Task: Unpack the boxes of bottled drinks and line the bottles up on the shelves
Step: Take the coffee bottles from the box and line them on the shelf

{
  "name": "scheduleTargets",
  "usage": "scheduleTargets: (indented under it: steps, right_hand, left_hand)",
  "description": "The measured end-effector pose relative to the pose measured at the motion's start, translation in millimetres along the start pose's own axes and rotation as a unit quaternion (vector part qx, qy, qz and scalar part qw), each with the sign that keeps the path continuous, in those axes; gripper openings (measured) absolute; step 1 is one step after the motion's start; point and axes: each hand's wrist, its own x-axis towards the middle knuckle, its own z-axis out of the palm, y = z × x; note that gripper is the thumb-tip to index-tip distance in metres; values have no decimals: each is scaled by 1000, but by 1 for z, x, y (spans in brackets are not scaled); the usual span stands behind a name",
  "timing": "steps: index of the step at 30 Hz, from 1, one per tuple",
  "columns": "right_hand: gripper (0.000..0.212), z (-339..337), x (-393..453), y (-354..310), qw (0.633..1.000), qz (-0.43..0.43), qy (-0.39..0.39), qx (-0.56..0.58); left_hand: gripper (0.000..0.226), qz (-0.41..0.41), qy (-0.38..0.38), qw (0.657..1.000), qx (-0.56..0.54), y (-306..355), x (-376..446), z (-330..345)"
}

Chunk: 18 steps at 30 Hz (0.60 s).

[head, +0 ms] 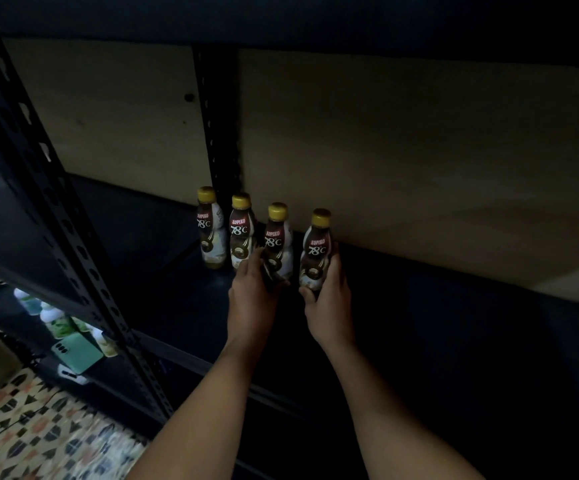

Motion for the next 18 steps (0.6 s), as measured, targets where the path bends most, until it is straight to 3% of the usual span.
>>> scheduleTargets:
  steps: [6,10,14,16,18]
  right_hand:
    - [102,-5,-3,-1,1000,15,-6,20]
    - [102,-23,-25,-6,998,49,4,37]
    - [70,-54,-82,-2,996,30,28,81]
    - [46,-74,-124,0,995,-32,38,86]
    - [28,-89,-171,7,988,-125,40,86]
  left_hand:
    - [61,7,13,1000,-17,-2,-3,-1]
    - [52,-36,48,995,-74,2,-21,-12]
    - [27,-90,21,971,-223,19,-68,-34]
    - [19,-63,34,950,-304,24,-108,-45]
    - [9,-34,47,951,-305,14,-157,-44]
